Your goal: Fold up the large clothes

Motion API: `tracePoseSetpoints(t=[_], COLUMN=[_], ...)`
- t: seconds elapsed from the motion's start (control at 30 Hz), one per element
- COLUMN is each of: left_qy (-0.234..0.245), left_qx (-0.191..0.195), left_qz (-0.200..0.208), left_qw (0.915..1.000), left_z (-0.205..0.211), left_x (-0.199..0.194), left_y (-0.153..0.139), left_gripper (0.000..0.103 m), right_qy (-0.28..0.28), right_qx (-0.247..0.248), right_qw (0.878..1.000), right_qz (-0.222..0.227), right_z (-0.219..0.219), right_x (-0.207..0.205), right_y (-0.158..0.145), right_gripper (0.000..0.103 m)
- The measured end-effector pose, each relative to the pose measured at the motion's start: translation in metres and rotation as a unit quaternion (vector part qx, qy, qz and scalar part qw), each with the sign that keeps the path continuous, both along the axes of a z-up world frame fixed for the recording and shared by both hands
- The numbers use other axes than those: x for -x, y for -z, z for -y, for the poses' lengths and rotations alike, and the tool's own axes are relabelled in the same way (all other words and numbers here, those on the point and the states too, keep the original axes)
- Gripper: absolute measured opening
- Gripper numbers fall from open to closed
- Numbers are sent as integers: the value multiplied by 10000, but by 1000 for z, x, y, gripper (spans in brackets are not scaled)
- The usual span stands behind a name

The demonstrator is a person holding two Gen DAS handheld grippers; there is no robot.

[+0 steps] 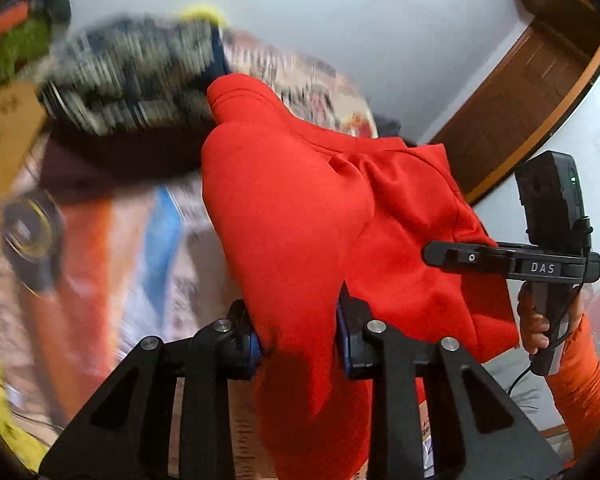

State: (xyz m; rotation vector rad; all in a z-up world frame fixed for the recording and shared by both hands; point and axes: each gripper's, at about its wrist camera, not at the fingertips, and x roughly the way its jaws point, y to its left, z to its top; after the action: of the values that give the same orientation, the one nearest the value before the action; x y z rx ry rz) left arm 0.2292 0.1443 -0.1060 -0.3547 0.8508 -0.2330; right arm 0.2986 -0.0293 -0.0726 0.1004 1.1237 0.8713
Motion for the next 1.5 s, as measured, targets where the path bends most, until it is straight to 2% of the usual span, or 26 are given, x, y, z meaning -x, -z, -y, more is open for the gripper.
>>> tracePoseSetpoints(t=[0.13,0.3,0.4,0.5,0.67,0.73,0.83,0.9,0.97,1.0,1.07,1.1,1.17,1.23,1.33,1.5], left_qy=[-174,-412,-458,-552,-718,-753,-801,-745,-789,-833,-885,-859,-790,-773,-978,-1240], left_qx=[-55,-368,-510,-379,-226,-184,-132,-337,-694,-854,-922,-885,-863,-929,-893,-963], left_qz=[477,956,1203,1216,1079,961,651,309,68,1,17,19,9,-47,-124,-166], left_qw=[9987,9939,9904,9903,9913,9923,9946,9962,9944,9929,9918,9924,9931,9927,9911,9875], left_z=[-40,-91,-120,-154,-197,-215,-232,-238,-237,-236,-237,-239,-241,-241,-244,-240], left_x=[5,-12,-29,-54,-109,-137,-173,-201,-216,-221,-221,-220,-215,-208,-195,-149], left_y=[-52,-115,-142,-152,-139,-126,-95,-68,-45,-35,-27,-25,-26,-27,-27,-36], left_gripper=[28,28,29,29,29,29,30,31,37,43,53,59,69,82,83,83], right_qy=[-80,-221,-224,-279,-255,-172,55,251,384,403,351,294,122,207,367,435], right_qx=[-406,-783,-969,-1036,-870,-838,-665,-440,-231,-142,-36,25,399,587,678,1108], right_qw=[9979,9910,9877,9860,9857,9876,9930,9962,9983,9987,9991,9991,9974,9949,9916,9866], right_qz=[493,1065,1208,1279,1417,1313,978,707,367,264,237,299,596,790,1042,1115], right_z=[-25,-75,-102,-124,-161,-170,-187,-198,-203,-206,-203,-203,-199,-191,-170,-134], right_x=[-5,-23,-47,-69,-97,-114,-153,-176,-193,-202,-208,-209,-205,-202,-187,-165], right_y=[-45,-91,-111,-120,-113,-104,-76,-52,-27,-18,-3,-6,-16,-28,-43,-38], right_gripper=[27,27,27,27,27,27,27,28,30,33,41,49,57,64,74,76])
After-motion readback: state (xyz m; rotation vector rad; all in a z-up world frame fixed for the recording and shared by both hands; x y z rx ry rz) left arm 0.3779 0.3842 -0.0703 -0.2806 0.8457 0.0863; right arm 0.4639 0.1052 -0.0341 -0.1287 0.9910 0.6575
